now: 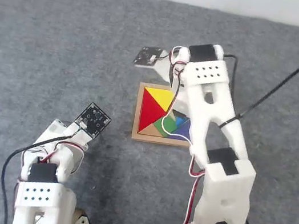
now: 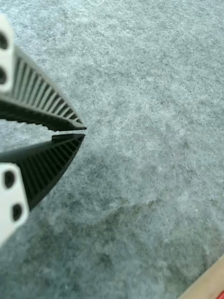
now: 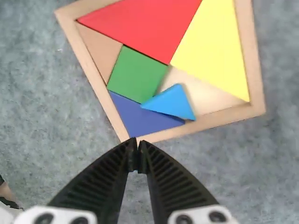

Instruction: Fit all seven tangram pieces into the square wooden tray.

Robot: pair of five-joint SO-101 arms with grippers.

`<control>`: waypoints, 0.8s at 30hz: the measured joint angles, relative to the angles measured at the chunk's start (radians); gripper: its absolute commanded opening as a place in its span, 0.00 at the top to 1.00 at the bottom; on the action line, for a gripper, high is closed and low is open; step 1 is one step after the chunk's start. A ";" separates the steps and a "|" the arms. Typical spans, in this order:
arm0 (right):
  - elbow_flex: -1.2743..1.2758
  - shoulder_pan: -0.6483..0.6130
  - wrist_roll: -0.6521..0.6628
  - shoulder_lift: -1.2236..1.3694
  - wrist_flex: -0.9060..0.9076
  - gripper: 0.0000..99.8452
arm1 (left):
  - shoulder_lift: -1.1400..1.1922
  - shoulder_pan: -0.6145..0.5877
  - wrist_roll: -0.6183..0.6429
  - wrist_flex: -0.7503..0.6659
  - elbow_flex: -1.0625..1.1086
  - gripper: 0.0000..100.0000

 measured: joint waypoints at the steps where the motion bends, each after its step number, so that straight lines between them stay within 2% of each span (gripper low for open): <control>1: 0.000 0.005 -0.006 0.002 0.000 0.99 | 0.000 0.000 0.000 0.000 0.000 0.99; 11: 0.000 0.089 -0.040 0.184 -0.109 0.99 | 0.000 0.000 0.000 0.000 0.000 0.99; 24: 0.000 0.087 -0.040 0.249 -0.235 0.99 | 0.000 0.000 0.000 0.000 0.000 0.99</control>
